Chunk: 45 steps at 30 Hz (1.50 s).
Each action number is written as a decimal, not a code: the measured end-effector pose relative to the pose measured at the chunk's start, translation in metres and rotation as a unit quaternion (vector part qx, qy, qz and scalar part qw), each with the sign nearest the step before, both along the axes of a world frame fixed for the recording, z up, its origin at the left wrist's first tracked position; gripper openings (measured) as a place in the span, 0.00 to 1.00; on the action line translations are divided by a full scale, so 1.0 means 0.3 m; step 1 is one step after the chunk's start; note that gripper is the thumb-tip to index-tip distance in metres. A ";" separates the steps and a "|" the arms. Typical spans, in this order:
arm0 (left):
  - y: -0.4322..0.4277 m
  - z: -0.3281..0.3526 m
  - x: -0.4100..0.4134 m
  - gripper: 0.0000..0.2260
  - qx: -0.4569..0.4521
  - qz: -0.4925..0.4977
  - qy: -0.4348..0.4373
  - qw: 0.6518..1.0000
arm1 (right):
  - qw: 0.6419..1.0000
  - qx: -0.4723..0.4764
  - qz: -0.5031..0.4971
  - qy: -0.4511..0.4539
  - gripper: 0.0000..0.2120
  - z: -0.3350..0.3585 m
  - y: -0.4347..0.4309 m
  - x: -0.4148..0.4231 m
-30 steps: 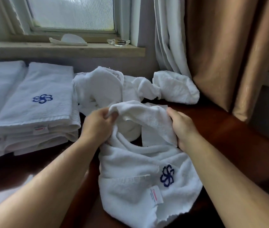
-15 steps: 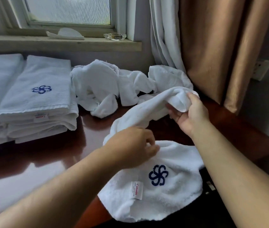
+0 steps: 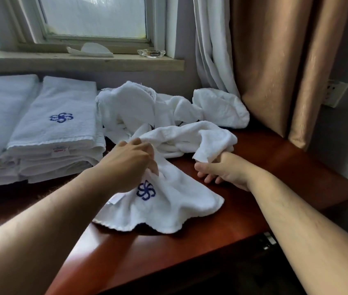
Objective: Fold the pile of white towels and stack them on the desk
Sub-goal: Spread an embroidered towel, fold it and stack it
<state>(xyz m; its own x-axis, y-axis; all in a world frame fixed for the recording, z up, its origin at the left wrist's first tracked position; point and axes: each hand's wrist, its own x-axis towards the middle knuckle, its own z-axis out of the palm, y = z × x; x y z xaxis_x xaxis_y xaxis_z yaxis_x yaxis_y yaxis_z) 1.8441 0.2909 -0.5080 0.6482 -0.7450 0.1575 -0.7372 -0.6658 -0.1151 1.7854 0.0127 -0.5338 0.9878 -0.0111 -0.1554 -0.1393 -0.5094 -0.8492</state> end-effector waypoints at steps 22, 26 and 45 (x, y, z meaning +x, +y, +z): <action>-0.002 0.039 -0.050 0.13 -0.421 0.083 0.301 0.851 | 0.874 0.164 -0.368 -0.271 0.11 0.039 0.045 0.108; 0.038 0.108 -0.033 0.14 -0.524 0.057 0.441 0.726 | 0.831 0.279 -0.341 -0.340 0.12 0.097 0.048 0.084; 0.076 0.170 -0.128 0.13 -0.428 0.112 0.255 0.860 | 0.977 0.103 -0.183 0.031 0.34 0.019 0.227 -0.024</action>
<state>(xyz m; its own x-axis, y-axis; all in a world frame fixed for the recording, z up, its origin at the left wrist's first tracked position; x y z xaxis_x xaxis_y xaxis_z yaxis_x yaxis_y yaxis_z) 1.8058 0.3137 -0.4570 0.9075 -0.3454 0.2390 -0.3893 -0.4781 0.7874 1.7781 0.0809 -0.5281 0.9121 -0.3235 -0.2518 -0.3353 -0.2353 -0.9123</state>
